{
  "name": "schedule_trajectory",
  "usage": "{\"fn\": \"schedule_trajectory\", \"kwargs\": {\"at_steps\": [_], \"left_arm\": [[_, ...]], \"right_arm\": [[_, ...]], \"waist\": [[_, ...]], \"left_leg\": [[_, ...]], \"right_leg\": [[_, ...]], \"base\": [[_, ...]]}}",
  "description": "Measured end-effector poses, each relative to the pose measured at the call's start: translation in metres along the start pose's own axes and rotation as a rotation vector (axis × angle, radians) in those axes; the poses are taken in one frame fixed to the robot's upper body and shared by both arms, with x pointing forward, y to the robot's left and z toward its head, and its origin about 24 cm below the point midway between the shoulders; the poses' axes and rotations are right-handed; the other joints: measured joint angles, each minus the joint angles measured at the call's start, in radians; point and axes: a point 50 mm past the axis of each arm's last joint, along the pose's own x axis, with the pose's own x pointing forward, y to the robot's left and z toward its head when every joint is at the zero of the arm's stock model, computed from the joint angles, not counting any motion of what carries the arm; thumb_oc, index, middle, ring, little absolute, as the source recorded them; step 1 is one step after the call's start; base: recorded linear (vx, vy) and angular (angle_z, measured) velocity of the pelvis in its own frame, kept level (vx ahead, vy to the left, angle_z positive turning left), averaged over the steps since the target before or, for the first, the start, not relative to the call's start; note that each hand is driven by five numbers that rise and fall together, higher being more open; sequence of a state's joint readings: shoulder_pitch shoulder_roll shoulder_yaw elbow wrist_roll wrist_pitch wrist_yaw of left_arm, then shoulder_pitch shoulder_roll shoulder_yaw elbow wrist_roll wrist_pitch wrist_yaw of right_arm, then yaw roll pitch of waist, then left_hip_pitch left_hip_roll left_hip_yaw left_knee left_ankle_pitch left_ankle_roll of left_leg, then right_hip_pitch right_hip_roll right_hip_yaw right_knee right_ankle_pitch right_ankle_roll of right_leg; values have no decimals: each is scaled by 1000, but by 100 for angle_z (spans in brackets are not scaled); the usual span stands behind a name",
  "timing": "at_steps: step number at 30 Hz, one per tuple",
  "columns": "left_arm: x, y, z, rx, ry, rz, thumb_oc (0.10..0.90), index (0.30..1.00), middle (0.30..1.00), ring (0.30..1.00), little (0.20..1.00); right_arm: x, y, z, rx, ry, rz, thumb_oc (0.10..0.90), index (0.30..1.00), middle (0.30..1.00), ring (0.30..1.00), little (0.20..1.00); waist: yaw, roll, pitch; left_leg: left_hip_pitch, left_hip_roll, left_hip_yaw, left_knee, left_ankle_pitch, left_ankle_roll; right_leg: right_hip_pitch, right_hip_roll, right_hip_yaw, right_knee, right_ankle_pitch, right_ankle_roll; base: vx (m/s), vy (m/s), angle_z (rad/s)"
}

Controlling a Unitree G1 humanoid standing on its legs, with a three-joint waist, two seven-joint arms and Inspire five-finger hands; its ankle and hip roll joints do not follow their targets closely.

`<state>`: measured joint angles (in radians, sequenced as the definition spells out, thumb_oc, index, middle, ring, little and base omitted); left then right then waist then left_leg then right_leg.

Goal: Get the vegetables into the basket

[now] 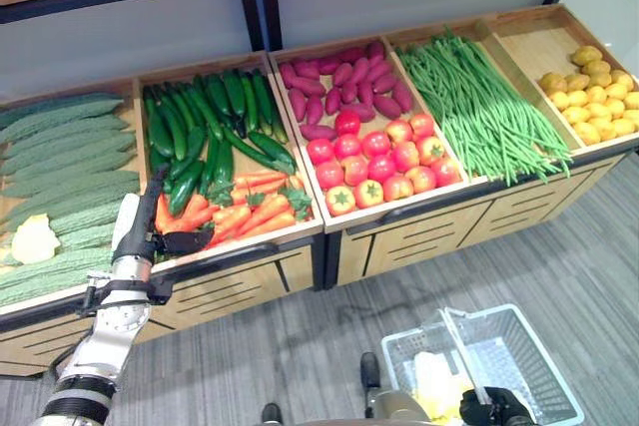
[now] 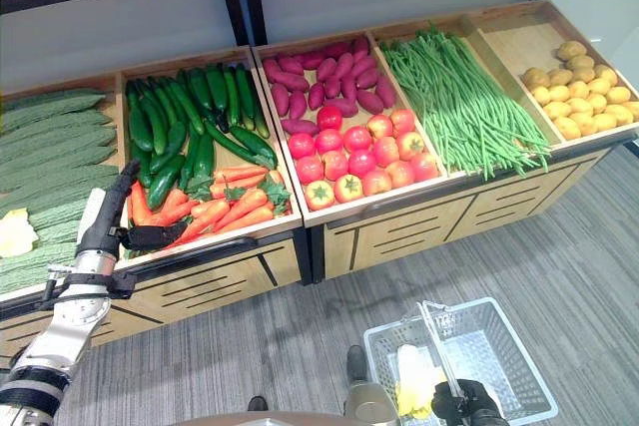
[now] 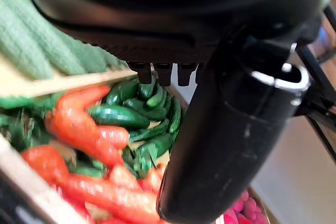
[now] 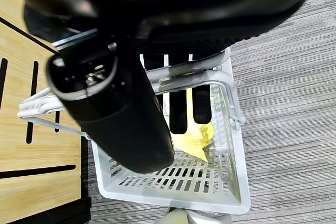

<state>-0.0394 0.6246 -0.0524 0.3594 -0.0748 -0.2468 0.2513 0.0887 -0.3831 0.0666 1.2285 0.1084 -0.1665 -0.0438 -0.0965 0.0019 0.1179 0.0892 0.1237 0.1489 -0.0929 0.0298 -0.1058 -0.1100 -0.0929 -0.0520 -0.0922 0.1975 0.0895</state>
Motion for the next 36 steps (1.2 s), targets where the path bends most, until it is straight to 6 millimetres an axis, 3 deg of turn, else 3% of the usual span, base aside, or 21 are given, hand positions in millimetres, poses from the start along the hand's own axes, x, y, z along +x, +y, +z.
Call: {"fn": "schedule_trajectory", "kwargs": {"at_steps": [7,18,23,31,36], "left_arm": [[5,-24,7,-44,-16,-62,900,1000,1000,1000,1000],[20,-43,19,-32,-44,-108,900,1000,1000,1000,1000],[20,-43,17,-25,-32,-106,900,1000,1000,1000,1000],[22,-39,-5,21,71,-84,900,1000,1000,1000,1000],[32,-34,4,55,30,-49,900,1000,1000,1000,1000]], "right_arm": [[0,1,1,-20,-5,4,400,300,300,300,300],[1,2,6,-33,-19,10,400,300,300,300,300],[3,3,12,-34,-34,10,400,300,300,300,300],[5,5,22,-49,-61,9,400,300,300,300,300],[6,4,26,-47,-75,-2,400,300,300,300,300]], "waist": [[-4,-2,1],[-26,-13,8],[-35,-23,16],[-39,-27,26],[-33,-29,49]], "left_leg": [[-9,0,6,0,0,-1],[-23,-1,29,0,-2,-3],[-27,0,39,1,-2,-3],[-49,-1,48,0,-2,-4],[-62,-2,50,0,0,-6]], "right_leg": [[-15,3,11,0,3,0],[-40,5,29,0,7,2],[-51,9,38,3,11,1],[-77,9,46,0,13,2],[-92,10,50,0,19,0]], "base": [[14,-5,-4],[5,0,-5],[-6,5,-6],[-32,-3,-3],[-7,-2,-1]]}}
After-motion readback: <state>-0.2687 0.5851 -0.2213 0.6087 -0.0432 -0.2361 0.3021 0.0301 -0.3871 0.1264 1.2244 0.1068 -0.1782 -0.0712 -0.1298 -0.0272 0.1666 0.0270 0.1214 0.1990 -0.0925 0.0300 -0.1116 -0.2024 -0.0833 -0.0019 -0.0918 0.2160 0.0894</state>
